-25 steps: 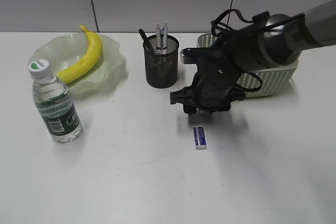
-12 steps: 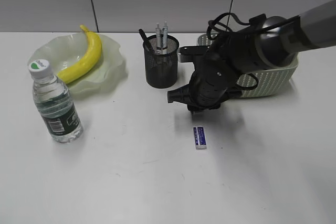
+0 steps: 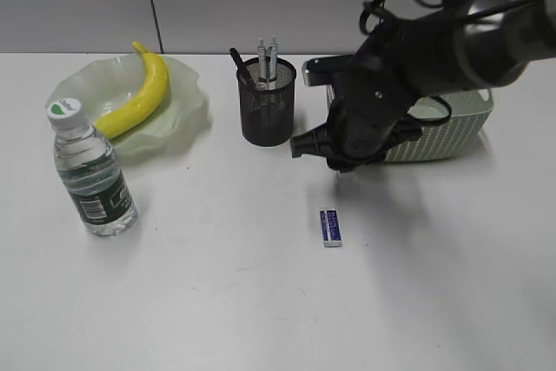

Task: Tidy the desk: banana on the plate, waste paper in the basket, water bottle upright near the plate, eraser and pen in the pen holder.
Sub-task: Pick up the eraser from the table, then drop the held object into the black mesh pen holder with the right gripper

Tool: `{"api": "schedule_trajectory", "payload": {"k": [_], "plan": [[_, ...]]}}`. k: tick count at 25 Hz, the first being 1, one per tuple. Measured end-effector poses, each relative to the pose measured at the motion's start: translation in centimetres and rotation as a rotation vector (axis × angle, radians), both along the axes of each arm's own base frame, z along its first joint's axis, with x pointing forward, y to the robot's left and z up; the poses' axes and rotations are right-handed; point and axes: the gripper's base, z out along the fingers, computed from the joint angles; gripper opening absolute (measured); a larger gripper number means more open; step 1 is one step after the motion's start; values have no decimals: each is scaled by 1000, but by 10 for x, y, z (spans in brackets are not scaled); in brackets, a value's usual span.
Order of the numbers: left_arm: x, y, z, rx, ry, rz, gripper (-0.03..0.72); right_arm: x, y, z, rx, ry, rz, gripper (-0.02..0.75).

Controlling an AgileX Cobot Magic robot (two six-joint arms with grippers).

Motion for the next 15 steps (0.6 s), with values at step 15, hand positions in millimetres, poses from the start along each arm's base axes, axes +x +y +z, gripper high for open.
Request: {"api": "schedule_trajectory", "payload": {"k": [15], "plan": [[0, 0, 0, 0, 0, 0, 300, -3, 8, 125, 255, -429, 212, 200]]}}
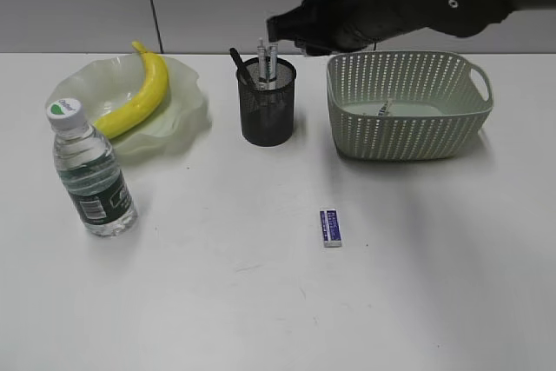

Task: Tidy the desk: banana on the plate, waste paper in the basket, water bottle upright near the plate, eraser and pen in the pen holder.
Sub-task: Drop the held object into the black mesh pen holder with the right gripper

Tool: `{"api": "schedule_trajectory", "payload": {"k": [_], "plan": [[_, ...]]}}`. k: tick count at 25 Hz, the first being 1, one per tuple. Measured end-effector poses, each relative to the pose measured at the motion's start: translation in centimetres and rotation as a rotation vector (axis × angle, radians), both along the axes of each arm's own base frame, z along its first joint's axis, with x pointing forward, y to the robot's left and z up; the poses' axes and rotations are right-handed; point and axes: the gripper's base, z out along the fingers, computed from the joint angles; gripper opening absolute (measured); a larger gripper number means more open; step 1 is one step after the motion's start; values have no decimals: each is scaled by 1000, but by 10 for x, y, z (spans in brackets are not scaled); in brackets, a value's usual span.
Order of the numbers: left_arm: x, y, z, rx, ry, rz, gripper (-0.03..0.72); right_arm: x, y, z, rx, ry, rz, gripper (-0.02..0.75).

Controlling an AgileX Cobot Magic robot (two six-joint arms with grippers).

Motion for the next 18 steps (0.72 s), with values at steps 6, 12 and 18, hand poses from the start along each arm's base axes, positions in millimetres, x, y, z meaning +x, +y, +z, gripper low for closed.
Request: {"api": "schedule_trajectory", "payload": {"k": [6, 12, 18], "plan": [[0, 0, 0, 0, 0, 0, 300, 12, 22, -15, 33, -171, 208, 199], [0, 0, 0, 0, 0, 0, 300, 38, 31, -61, -4, -126, 218, 199], [0, 0, 0, 0, 0, 0, 300, 52, 37, -76, -20, -123, 221, 199]]}}
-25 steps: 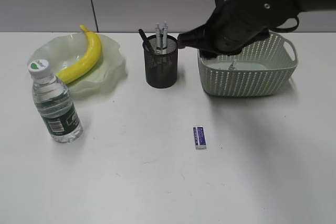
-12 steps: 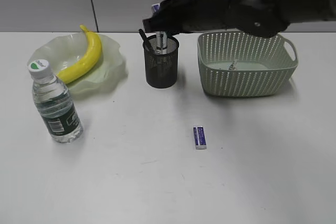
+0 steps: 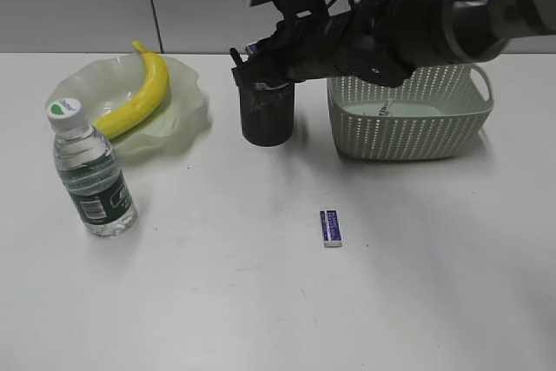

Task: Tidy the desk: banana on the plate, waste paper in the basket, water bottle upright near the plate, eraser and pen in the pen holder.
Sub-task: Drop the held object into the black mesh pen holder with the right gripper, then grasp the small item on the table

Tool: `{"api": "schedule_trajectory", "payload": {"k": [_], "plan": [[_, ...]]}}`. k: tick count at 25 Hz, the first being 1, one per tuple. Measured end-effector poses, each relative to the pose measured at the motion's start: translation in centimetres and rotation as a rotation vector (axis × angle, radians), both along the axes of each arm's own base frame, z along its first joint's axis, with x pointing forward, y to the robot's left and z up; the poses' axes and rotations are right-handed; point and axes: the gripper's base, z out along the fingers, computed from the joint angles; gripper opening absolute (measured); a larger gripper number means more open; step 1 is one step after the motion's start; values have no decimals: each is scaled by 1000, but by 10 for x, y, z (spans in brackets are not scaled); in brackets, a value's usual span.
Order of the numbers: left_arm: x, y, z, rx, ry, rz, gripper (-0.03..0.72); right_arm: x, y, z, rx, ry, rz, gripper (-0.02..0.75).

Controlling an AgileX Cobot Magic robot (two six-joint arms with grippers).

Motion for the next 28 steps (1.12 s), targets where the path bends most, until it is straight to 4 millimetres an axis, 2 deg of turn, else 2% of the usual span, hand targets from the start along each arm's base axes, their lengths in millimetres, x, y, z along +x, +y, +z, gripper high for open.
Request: {"api": "schedule_trajectory", "payload": {"k": [4, 11, 17, 21, 25, 28], "plan": [[0, 0, 0, 0, 0, 0, 300, 3, 2, 2, -8, -16, 6, 207], [0, 0, 0, 0, 0, 0, 298, 3, 1, 1, -24, -10, -1, 310], [0, 0, 0, 0, 0, 0, 298, 3, -4, 3, -53, 7, -33, 323], [0, 0, 0, 0, 0, 0, 298, -3, -18, 30, -112, 34, -133, 325], [0, 0, 0, 0, 0, 0, 297, -19, -41, 76, -175, 76, -250, 326], [0, 0, 0, 9, -8, -6, 296, -39, -56, 112, -244, 89, -235, 314]]}}
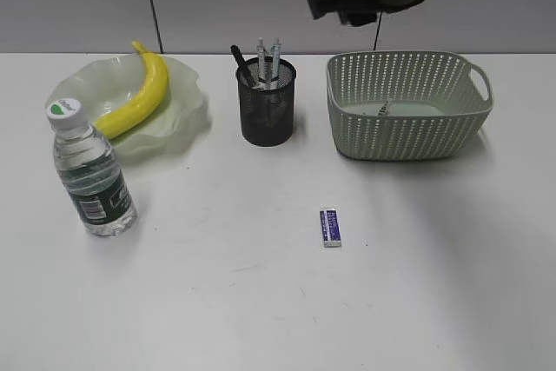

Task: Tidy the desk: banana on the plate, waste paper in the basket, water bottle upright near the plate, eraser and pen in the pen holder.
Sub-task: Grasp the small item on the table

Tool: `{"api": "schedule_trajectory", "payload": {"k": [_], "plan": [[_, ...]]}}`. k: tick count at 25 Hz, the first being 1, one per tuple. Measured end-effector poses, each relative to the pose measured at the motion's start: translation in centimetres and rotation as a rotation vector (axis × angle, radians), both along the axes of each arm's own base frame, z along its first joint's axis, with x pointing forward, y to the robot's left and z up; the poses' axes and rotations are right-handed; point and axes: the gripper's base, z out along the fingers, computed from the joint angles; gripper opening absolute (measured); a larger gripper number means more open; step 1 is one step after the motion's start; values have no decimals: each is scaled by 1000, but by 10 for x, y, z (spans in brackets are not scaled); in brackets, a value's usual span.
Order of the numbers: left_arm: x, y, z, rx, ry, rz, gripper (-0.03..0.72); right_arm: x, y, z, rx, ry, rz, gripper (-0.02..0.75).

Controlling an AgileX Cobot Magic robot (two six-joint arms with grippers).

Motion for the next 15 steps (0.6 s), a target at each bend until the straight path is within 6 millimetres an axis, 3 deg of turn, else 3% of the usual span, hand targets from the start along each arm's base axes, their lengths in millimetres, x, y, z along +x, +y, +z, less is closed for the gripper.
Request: {"api": "schedule_trajectory", "payload": {"k": [4, 8, 11, 15], "plan": [[0, 0, 0, 14, -13, -9, 290, -38, -22, 44, -48, 87, 49, 309], [0, 0, 0, 14, -13, -9, 289, -90, -50, 76, -57, 138, 118, 307], [0, 0, 0, 14, -14, -8, 289, -134, -79, 82, -61, 153, 137, 307], [0, 0, 1, 11, -18, -9, 289, -194, -120, 72, -75, 169, 137, 307]]}}
